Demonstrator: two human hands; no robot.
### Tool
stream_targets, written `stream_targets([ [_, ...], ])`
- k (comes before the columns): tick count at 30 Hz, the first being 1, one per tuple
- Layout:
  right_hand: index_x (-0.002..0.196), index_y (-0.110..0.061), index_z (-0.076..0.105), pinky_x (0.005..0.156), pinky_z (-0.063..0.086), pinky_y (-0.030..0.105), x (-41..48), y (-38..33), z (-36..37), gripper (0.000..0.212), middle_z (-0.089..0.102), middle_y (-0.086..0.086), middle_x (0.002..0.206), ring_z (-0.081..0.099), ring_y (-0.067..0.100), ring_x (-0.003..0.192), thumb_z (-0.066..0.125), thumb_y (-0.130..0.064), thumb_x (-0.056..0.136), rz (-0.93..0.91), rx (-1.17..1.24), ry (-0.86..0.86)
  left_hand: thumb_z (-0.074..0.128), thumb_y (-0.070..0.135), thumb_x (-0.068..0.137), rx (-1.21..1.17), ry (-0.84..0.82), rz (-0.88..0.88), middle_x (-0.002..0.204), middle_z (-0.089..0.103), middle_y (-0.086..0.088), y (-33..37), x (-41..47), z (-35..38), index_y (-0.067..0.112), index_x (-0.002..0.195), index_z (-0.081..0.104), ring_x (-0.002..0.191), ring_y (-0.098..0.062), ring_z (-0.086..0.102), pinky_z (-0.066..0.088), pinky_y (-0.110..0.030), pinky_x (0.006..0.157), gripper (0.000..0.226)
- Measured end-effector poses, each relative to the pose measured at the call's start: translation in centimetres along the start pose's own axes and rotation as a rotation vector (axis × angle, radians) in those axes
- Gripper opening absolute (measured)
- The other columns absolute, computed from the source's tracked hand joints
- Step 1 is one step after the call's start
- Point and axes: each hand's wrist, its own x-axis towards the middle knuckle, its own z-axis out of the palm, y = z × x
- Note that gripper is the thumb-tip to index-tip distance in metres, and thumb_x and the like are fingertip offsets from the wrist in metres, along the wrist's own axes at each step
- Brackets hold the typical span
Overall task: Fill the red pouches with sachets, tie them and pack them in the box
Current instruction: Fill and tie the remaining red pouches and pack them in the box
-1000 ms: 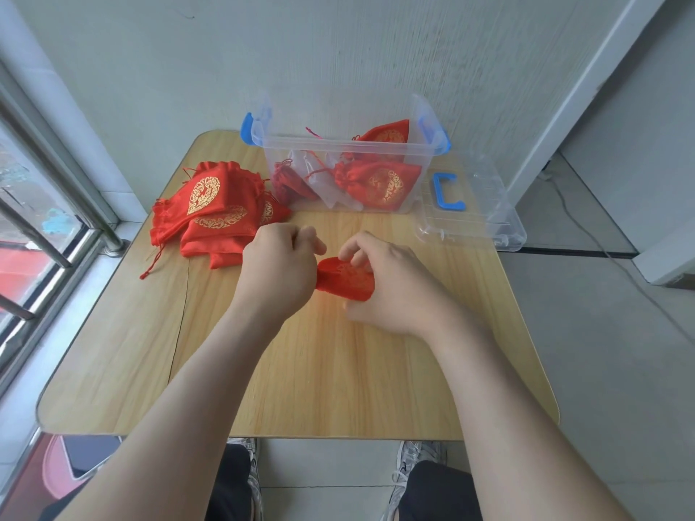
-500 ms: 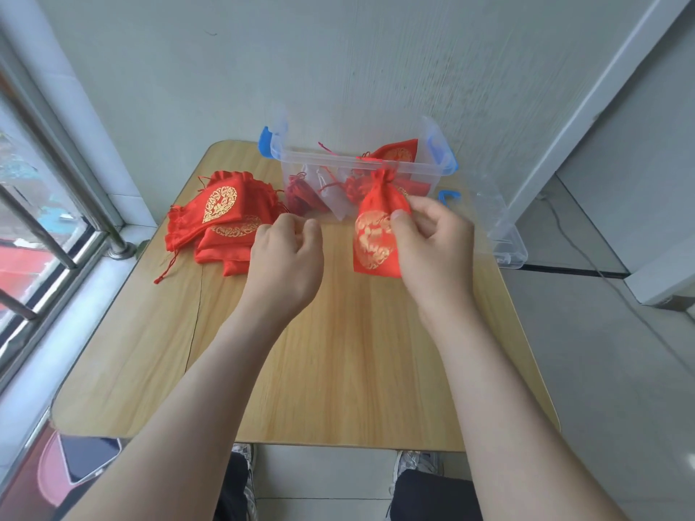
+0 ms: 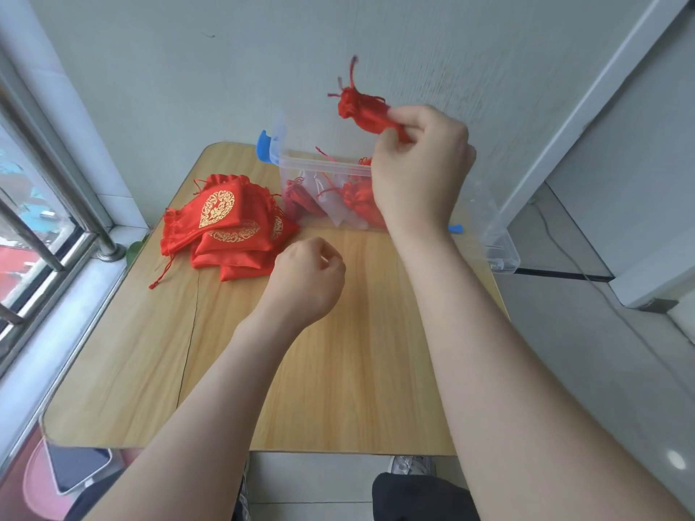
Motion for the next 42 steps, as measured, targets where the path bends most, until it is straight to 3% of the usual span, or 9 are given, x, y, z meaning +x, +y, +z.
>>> stream_targets([
  [5,0.111,-0.012,0.080,0.079,0.024,0.016,1.7,1.7,3.2,0.030,0.080,0.002,0.107,0.073,0.027,0.101,0.064,0.000,0.089,0.013,-0.098,0.000,0.053,0.020,0.101,0.100,-0.038,0.037,0.112,0.069,-0.003,-0.3,0.0,0.5,0.013,0.111,0.072,0.118,-0.028,0.058,0.044,-0.049,0.109,0.022],
  [10,0.115,-0.016,0.079,0.097,0.044,0.038,2.9,3.5,4.1,0.033,0.075,0.009,0.115,0.060,0.035,0.121,0.058,-0.001,0.095,0.044,-0.460,-0.440,0.052,0.022,0.103,0.153,-0.067,0.056,0.105,0.058,0.002,-0.8,0.3,0.4,0.014,0.117,0.071,0.122,-0.026,0.054,0.040,-0.043,0.110,0.024],
  [14,0.118,-0.027,0.077,0.099,0.032,0.043,2.7,3.5,4.3,0.036,0.073,0.006,0.115,0.044,0.035,0.129,0.057,-0.009,0.095,0.087,-0.611,-0.497,0.053,0.023,0.102,0.184,-0.010,0.047,0.106,0.062,0.001,-1.6,1.0,0.2,0.018,0.114,0.071,0.123,-0.024,0.048,0.026,-0.035,0.100,0.023],
  [20,0.118,-0.028,0.075,0.098,0.031,0.039,0.3,2.4,4.5,0.033,0.063,0.002,0.128,0.044,0.034,0.129,0.057,-0.013,0.095,0.043,-0.578,-0.334,0.050,0.025,0.098,0.164,0.070,0.023,0.109,0.063,-0.001,-2.6,1.6,-0.8,0.022,0.114,0.071,0.121,-0.027,0.047,0.025,-0.034,0.096,0.026],
  [23,0.110,-0.027,0.077,0.099,0.037,0.040,-2.0,1.4,4.7,0.031,0.062,0.004,0.122,0.050,0.034,0.122,0.060,-0.009,0.091,-0.091,-0.427,-0.301,0.033,0.035,0.081,0.220,0.089,-0.012,0.115,0.066,-0.005,-3.8,2.0,-1.3,0.027,0.113,0.069,0.116,-0.035,0.050,0.027,-0.036,0.091,0.048],
  [27,0.094,-0.020,0.078,0.096,0.050,0.048,-5.2,0.4,6.5,0.027,0.072,0.005,0.102,0.063,0.033,0.108,0.060,-0.001,0.089,-0.224,-0.238,-0.500,0.037,0.033,0.086,0.386,0.081,-0.149,0.125,0.062,-0.009,-4.9,1.4,-2.5,0.021,0.119,0.065,0.119,-0.039,0.048,0.036,-0.042,0.092,0.045],
  [31,0.116,-0.024,0.079,0.101,0.052,0.046,-7.1,-1.0,8.1,0.035,0.068,0.005,0.121,0.063,0.029,0.116,0.054,-0.005,0.100,-0.294,-0.212,-0.831,0.048,0.028,0.102,0.450,0.031,-0.269,0.132,0.048,-0.019,-5.1,0.3,-3.8,0.012,0.135,0.054,0.129,-0.046,0.040,0.041,-0.050,0.100,0.037],
  [36,0.132,-0.045,0.070,0.122,0.032,0.053,-8.3,-2.7,10.4,0.047,0.057,0.004,0.149,0.045,0.033,0.143,0.039,-0.030,0.100,0.030,-0.215,-1.086,0.047,0.022,0.100,0.435,-0.031,-0.239,0.127,0.046,-0.012,-6.1,0.7,-4.3,0.017,0.133,0.056,0.127,-0.043,0.041,0.039,-0.048,0.095,0.034],
  [42,0.117,-0.006,0.078,0.118,0.042,0.047,-8.5,-2.5,10.9,0.039,0.076,0.006,0.127,0.061,0.028,0.129,0.049,-0.026,0.100,0.301,0.061,-1.009,0.039,0.028,0.074,0.394,-0.065,-0.223,0.114,0.066,0.001,-6.8,1.0,-4.8,0.026,0.104,0.071,0.113,-0.033,0.059,0.053,-0.050,0.091,0.044],
])
